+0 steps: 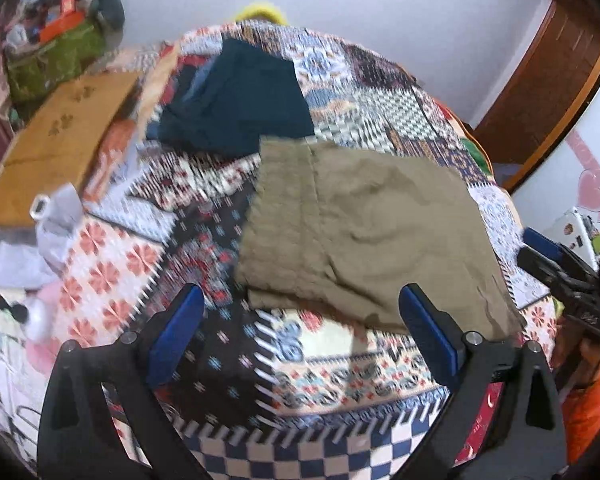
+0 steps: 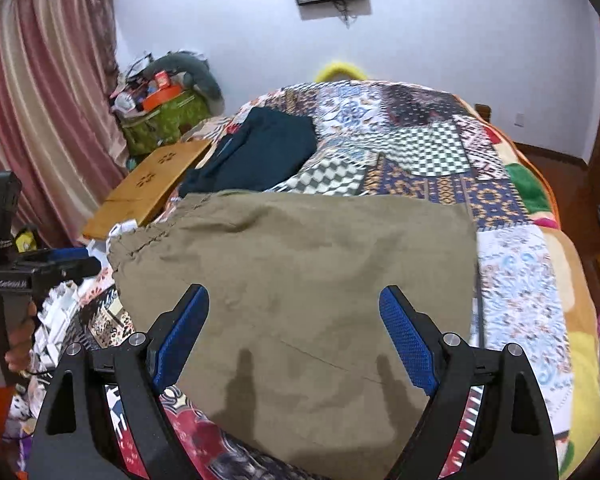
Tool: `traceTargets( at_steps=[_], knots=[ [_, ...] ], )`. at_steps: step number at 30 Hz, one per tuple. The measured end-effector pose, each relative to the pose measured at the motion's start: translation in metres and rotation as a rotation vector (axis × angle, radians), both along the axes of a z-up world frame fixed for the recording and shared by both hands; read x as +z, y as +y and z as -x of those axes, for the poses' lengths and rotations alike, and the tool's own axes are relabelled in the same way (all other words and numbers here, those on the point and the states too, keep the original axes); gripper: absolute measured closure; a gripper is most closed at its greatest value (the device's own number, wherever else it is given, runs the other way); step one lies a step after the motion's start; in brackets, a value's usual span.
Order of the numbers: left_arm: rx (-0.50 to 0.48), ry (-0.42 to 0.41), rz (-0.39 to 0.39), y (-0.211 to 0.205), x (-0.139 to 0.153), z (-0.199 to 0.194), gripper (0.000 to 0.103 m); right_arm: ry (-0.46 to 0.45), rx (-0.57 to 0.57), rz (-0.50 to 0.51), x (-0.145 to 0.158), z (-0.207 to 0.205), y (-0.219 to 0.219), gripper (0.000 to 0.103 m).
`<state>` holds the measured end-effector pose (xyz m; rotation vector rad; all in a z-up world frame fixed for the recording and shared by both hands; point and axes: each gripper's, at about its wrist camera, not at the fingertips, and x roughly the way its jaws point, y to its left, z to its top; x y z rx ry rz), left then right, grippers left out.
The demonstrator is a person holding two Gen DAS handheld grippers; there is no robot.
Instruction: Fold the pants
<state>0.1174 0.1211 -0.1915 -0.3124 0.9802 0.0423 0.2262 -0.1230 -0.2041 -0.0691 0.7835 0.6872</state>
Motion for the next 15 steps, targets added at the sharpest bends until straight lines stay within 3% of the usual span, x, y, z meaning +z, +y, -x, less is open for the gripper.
traceTargets(
  at_steps=[6, 9, 11, 15],
  knots=[
    [-0.040, 0.083, 0.163, -0.008, -0.027, -0.001, 0.004, 0.051, 0.040, 0.086, -0.041, 0.002, 0.026, 0.018],
    [-0.056, 0.069, 0.212, -0.012, -0.028, -0.006, 0.002, 0.058, 0.041, 0.079, -0.049, 0.005, 0.022, 0.018],
    [-0.083, 0.057, 0.299, -0.010, -0.032, -0.012, 0.001, 0.073, 0.050, 0.068, -0.050, 0.005, 0.019, 0.018],
    [-0.091, 0.048, 0.352, -0.003, -0.038, -0.031, 0.001, 0.101, 0.062, 0.059, -0.053, 0.004, 0.018, 0.017]
  ],
)
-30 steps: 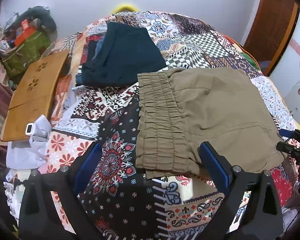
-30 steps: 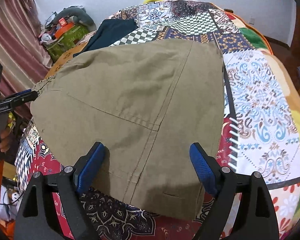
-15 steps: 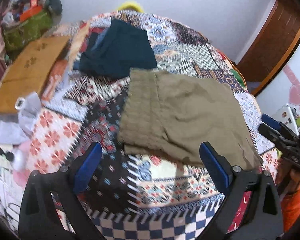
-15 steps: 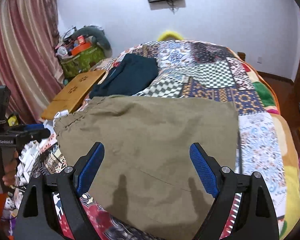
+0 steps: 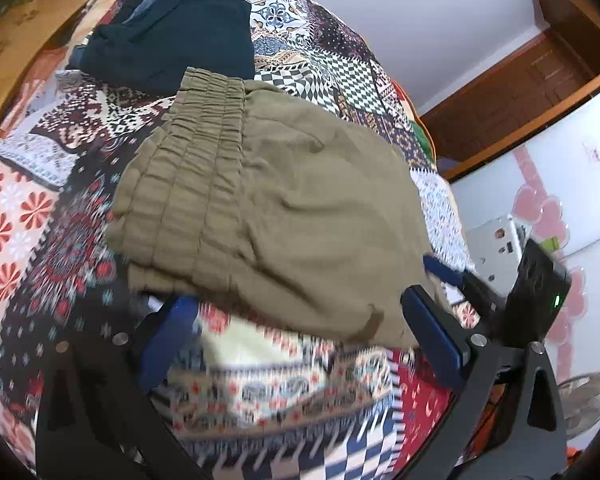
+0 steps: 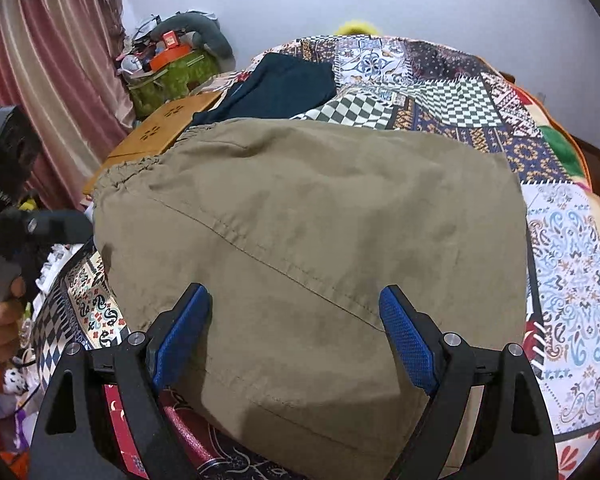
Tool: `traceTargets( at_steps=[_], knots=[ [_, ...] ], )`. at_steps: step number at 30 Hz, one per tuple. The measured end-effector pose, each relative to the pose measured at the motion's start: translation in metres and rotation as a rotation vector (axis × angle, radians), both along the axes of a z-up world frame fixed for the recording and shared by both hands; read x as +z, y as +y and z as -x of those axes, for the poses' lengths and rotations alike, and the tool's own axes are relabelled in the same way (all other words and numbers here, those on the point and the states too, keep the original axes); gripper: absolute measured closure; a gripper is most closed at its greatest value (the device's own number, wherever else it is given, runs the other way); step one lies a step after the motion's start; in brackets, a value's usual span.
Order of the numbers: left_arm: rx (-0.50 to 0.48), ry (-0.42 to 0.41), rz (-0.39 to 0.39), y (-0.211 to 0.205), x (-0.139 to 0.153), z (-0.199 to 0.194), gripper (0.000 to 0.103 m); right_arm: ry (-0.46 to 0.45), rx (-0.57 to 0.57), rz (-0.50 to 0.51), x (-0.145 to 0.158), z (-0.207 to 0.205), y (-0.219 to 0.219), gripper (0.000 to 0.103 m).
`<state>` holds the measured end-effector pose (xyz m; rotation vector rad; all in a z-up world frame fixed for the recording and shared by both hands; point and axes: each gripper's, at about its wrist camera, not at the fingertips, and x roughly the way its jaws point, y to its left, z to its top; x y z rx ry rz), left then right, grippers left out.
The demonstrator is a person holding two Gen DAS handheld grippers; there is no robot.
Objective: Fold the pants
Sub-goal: 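Grasp the waistband with the left gripper and lift it up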
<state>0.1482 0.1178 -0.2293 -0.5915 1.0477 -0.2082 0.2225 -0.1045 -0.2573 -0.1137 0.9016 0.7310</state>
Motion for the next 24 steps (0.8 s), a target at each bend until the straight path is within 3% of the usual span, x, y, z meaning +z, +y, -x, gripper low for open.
traceTargets(
  at_steps=[3, 5, 7, 10, 13, 17, 24],
  knots=[
    [0.030, -0.011, 0.021, 0.006, -0.002, -0.014, 0.001, 0.008, 0.008, -0.004, -0.001, 0.000, 0.002, 0.016],
    [0.053, -0.011, -0.021, 0.006, -0.001, -0.022, 0.013, 0.012, 0.009, -0.012, -0.003, 0.001, 0.000, 0.016],
    [0.078, 0.000, -0.109, 0.006, 0.000, -0.027, 0.037, 0.013, 0.007, -0.017, -0.003, 0.002, 0.000, 0.016],
    [0.098, -0.013, -0.187, 0.008, 0.004, -0.026, 0.056, 0.020, -0.003, -0.027, -0.002, 0.002, -0.005, 0.016],
    [0.108, -0.066, -0.278, 0.006, 0.016, -0.015, 0.061, 0.038, -0.027, -0.050, -0.001, 0.002, -0.012, 0.016],
    [0.186, -0.114, -0.463, 0.009, 0.035, 0.006, 0.064, 0.062, -0.079, -0.069, 0.003, 0.001, -0.020, 0.017],
    [0.285, -0.191, -0.711, 0.029, 0.070, 0.028, 0.065, 0.056, -0.080, -0.033, 0.000, 0.009, -0.026, 0.017]
  ],
)
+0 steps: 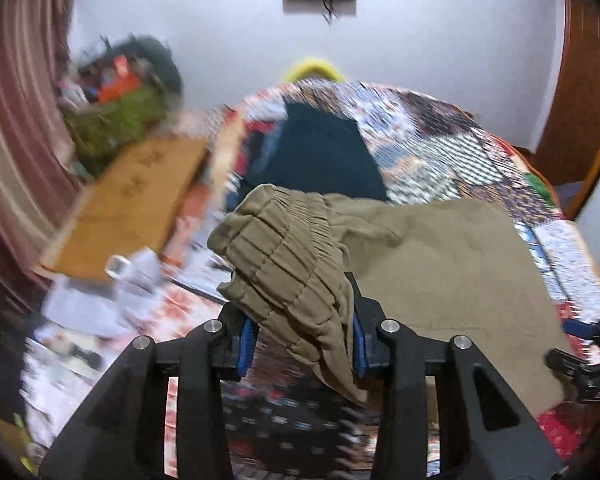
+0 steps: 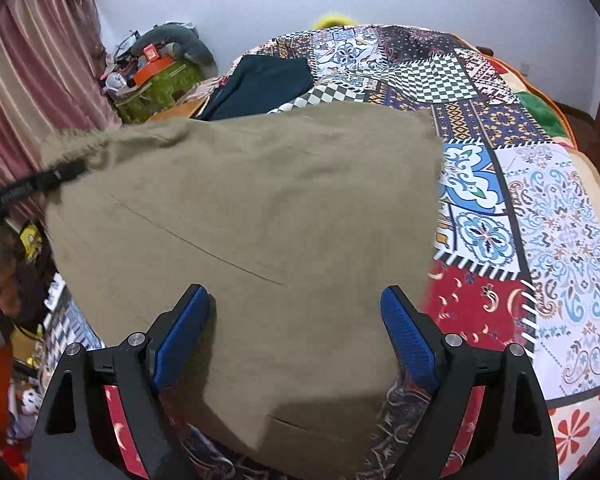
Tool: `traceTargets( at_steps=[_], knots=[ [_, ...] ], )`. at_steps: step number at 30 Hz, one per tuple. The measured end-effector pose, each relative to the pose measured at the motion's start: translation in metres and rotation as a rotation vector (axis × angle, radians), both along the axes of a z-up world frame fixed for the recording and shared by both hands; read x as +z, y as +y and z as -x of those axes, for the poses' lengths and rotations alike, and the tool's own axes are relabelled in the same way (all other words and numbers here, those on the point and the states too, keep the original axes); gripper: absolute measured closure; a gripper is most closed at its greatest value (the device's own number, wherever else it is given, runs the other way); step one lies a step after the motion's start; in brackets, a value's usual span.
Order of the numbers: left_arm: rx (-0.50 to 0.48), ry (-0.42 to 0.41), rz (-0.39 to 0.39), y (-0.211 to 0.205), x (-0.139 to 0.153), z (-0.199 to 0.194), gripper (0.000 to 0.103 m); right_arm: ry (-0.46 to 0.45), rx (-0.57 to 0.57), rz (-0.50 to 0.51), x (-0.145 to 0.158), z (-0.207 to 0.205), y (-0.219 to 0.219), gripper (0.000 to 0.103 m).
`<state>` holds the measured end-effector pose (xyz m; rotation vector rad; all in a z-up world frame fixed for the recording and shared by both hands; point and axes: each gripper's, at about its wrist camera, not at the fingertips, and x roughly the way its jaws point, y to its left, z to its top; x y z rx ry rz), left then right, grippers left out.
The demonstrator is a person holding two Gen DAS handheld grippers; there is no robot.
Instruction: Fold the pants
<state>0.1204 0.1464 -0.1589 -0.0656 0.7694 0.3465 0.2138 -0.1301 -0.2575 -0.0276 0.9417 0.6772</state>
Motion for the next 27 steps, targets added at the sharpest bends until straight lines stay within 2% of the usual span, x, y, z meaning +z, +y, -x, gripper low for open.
traceTargets(
  at_steps=[3, 6, 10, 15, 19, 27],
  knots=[
    [-0.006, -0.025, -0.074, -0.004, 0.013, 0.003, 0.065, 0.012, -0.002, -0.021, 0.000, 0.004, -0.007, 0.017],
    [-0.042, -0.059, -0.159, -0.023, 0.025, 0.000, 0.065, -0.004, -0.022, 0.003, 0.001, 0.006, -0.014, 0.017],
    [-0.119, -0.112, -0.207, -0.055, 0.042, -0.005, 0.065, 0.004, -0.045, 0.016, -0.002, 0.005, -0.023, 0.017],
    [-0.251, -0.153, -0.150, -0.090, 0.062, -0.015, 0.066, 0.005, -0.071, 0.023, -0.003, 0.004, -0.035, 0.017],
    [-0.348, -0.153, -0.084, -0.111, 0.071, -0.020, 0.066, 0.011, -0.084, 0.013, -0.005, 0.005, -0.040, 0.017],
    [-0.524, -0.076, 0.053, -0.154, 0.064, -0.038, 0.072, -0.004, -0.093, 0.022, -0.001, 0.004, -0.045, 0.017]
  ],
)
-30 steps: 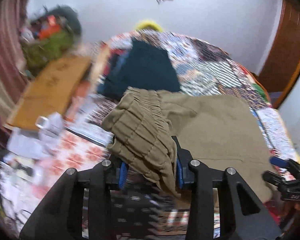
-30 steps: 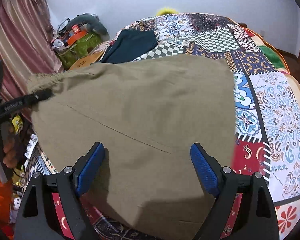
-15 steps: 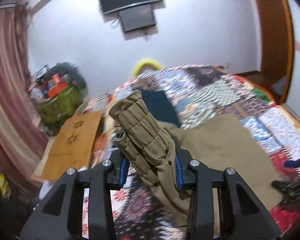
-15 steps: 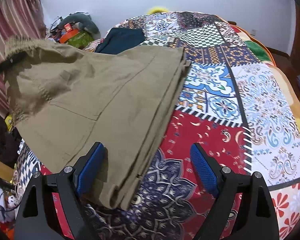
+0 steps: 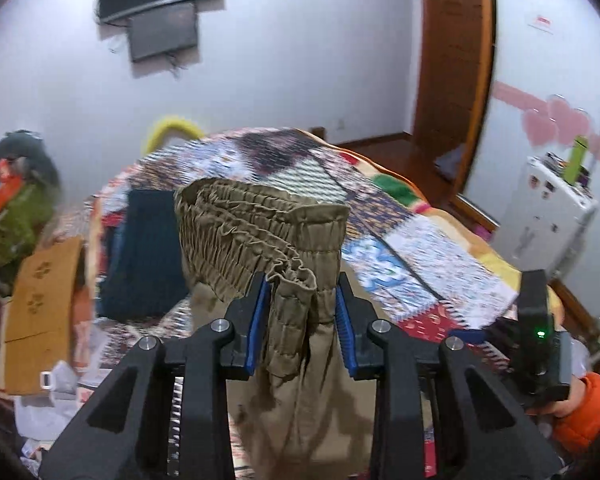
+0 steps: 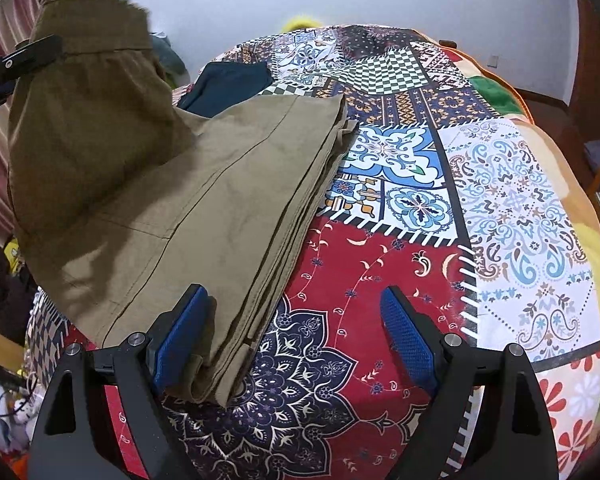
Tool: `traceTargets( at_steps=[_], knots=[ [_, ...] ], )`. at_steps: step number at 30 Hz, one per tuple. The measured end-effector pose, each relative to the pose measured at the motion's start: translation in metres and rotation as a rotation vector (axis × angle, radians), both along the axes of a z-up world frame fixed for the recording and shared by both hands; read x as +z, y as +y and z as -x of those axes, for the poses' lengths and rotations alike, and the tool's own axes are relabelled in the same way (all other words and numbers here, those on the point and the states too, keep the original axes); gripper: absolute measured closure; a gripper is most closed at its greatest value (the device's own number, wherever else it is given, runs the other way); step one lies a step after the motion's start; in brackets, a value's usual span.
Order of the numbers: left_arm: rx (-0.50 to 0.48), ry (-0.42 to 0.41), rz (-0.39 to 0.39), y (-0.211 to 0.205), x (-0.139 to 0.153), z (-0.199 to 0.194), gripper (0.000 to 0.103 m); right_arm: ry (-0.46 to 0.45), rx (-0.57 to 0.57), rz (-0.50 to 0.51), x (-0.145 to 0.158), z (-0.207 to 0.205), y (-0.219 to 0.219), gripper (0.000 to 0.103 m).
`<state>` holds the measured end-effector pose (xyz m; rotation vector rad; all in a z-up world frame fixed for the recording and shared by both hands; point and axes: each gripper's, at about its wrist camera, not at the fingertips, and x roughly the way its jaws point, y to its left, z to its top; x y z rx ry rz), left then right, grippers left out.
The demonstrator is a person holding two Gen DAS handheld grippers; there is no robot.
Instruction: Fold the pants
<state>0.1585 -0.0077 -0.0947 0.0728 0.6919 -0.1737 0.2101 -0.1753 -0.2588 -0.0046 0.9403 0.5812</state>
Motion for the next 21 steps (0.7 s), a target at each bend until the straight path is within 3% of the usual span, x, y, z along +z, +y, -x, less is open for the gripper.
traceTargets(
  at_steps=[4, 11, 16, 21],
  knots=[
    [-0.064, 0.053, 0.038, -0.014, -0.011, -0.002, 0.073, -0.001, 0.000, -0.002, 0.000, -0.001, -0.001, 0.017],
    [-0.155, 0.149, 0.033, -0.035, -0.031, -0.003, 0.072, 0.001, -0.003, -0.008, 0.000, -0.001, -0.003, 0.017],
    [-0.194, 0.221, 0.053, -0.036, -0.040, -0.003, 0.047, 0.001, -0.006, -0.010, 0.000, -0.001, -0.003, 0.017],
    [-0.159, 0.199, 0.068, -0.019, -0.032, -0.004, 0.032, 0.003, -0.010, -0.007, 0.000, 0.000, -0.005, 0.017]
  ],
)
